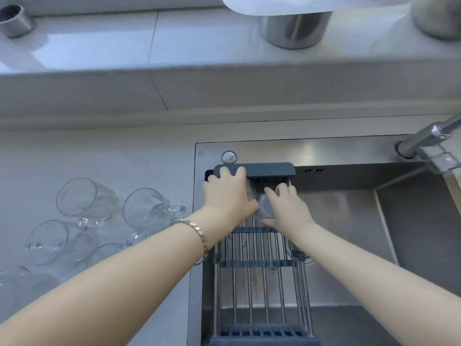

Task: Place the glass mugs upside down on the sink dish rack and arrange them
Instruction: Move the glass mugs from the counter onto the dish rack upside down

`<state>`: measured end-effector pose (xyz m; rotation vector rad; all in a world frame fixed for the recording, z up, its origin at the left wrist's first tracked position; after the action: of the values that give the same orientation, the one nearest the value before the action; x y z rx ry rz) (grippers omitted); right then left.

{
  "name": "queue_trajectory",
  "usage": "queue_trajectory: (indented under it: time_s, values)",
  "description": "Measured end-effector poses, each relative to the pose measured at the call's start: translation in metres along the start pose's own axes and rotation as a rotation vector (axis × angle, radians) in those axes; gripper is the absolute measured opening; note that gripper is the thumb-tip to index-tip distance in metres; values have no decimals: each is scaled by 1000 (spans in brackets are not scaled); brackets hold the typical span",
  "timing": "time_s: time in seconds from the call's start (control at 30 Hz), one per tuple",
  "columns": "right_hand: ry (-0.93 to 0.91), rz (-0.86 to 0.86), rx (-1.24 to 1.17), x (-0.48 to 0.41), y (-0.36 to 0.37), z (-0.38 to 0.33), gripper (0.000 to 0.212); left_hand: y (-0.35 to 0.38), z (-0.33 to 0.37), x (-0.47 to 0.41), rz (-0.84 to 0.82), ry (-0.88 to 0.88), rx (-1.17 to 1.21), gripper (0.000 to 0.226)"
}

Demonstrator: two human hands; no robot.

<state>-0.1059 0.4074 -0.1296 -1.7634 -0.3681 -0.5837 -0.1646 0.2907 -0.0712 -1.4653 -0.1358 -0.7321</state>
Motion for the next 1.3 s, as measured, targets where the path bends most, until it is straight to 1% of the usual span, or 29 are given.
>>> queue_trajectory:
  time_s: [0.07,0.17,0.23,0.3,0.37,0.4,0.53,0.63,0.7,0.8,0.9,0.97,1.07,1.17,1.3]
  values:
    - [-7,-31,-82,4,3,2,76,7,8,-15,-3,13,-117,51]
    - [-28,-63,-123,7,4,4,80,25,13,-32,-19,13,-265,60]
    - [-25,-51,-119,7,4,4,73,34,11,-37,-13,19,-332,62]
    - [-21,-35,-74,6,2,2,66,41,8,-38,-23,95,-361,65]
    - [-11,-32,-15,5,1,1,67,46,3,-36,-38,183,-355,73]
    - [-8,-31,1,4,0,0,69,48,0,-35,-32,198,-331,75]
    - [-75,4,43,3,-2,0,66,52,-11,-33,24,191,-318,74]
    - [-114,26,71,4,-1,3,68,54,-11,-31,2,106,-275,75]
    - [-96,23,65,5,0,1,67,56,-8,-31,-34,35,-243,77]
    - [-52,30,68,7,4,-8,65,54,-6,-33,-89,-4,-170,82]
    - [140,53,-103,9,6,-8,64,52,-8,-38,-169,-37,67,84]
    - [249,109,-205,10,7,-4,63,53,-11,-35,-171,-50,200,83]
    - [359,237,-374,6,5,4,68,61,-20,-29,-134,-56,199,92]
    - [382,298,-549,-1,8,4,75,66,-30,-26,-99,-62,185,94]
    - [329,270,-605,-5,11,-4,79,63,-36,-26,-106,-42,173,84]
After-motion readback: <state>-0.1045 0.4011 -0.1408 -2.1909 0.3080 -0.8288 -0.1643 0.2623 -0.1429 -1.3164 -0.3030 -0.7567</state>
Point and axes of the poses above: each hand's wrist, its own x-axis away from the middle knuckle, its own y-axis out of the palm, z = x × y, the point moved 3 cm from there along -x, towards the middle knuckle, and after that the axes turned 9 degrees about -z, right-handed, at the moved point
